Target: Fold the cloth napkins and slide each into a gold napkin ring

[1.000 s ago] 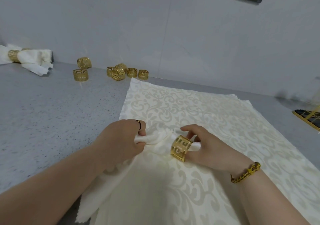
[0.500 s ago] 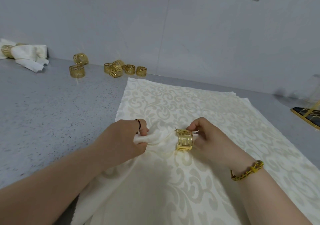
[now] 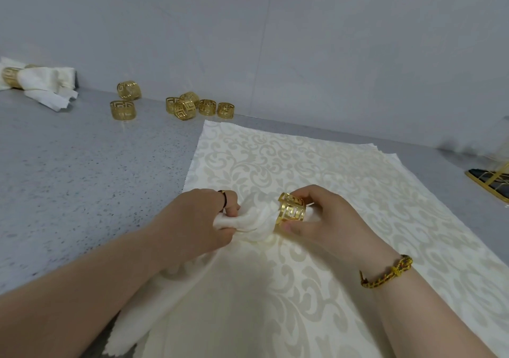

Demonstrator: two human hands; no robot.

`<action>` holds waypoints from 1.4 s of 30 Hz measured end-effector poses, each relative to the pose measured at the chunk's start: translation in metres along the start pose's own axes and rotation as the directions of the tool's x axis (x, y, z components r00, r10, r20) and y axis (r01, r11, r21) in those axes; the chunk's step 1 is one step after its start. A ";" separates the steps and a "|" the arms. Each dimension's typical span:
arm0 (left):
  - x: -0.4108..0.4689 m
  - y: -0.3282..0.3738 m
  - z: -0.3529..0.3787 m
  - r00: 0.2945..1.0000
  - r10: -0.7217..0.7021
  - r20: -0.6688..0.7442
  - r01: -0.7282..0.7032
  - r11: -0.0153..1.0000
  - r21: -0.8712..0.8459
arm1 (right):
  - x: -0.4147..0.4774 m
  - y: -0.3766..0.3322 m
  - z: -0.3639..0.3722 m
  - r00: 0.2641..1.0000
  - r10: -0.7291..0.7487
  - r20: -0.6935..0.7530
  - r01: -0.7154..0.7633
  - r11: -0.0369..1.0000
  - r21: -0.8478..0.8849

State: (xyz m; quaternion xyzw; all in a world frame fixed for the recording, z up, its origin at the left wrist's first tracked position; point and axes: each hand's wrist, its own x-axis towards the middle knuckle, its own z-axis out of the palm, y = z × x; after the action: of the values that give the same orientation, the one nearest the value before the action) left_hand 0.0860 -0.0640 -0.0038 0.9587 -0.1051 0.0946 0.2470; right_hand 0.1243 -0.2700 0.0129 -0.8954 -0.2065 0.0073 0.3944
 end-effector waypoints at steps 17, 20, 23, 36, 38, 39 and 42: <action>0.001 -0.003 0.001 0.999 0.017 0.033 -0.011 0.984 -0.180 | 0.008 -0.001 0.013 0.992 0.071 -0.101 -0.015 0.883 0.470; 0.002 -0.004 0.004 1.000 0.011 0.023 -0.008 0.988 -0.157 | 0.010 0.001 0.013 0.985 0.152 -0.083 -0.097 0.883 0.458; 0.004 -0.004 0.004 1.000 -0.003 0.023 0.006 0.989 -0.149 | 0.009 0.003 0.012 0.975 0.203 -0.094 -0.155 0.917 0.368; 0.006 -0.004 0.003 0.967 0.215 0.136 -0.191 0.966 -0.171 | 0.006 -0.010 0.017 0.987 0.158 -0.040 -0.135 0.930 0.342; 0.010 -0.006 0.006 0.954 0.256 0.155 -0.233 0.960 -0.155 | 0.008 -0.009 0.018 0.985 0.170 -0.017 -0.158 0.941 0.298; 0.011 -0.008 0.008 0.955 0.256 0.150 -0.232 0.960 -0.160 | 0.009 -0.008 0.018 0.985 0.173 -0.016 -0.162 0.949 0.272; 0.010 -0.005 0.008 0.966 0.252 0.064 -0.233 0.947 -0.220 | 0.012 -0.007 0.021 0.987 0.160 -0.031 -0.149 0.963 0.225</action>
State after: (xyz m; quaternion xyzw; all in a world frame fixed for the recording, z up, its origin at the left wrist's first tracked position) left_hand 0.0983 -0.0649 -0.0104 0.9102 -0.2428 0.0688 0.3283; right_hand 0.1287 -0.2461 0.0054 -0.8589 -0.1241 0.0391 0.4953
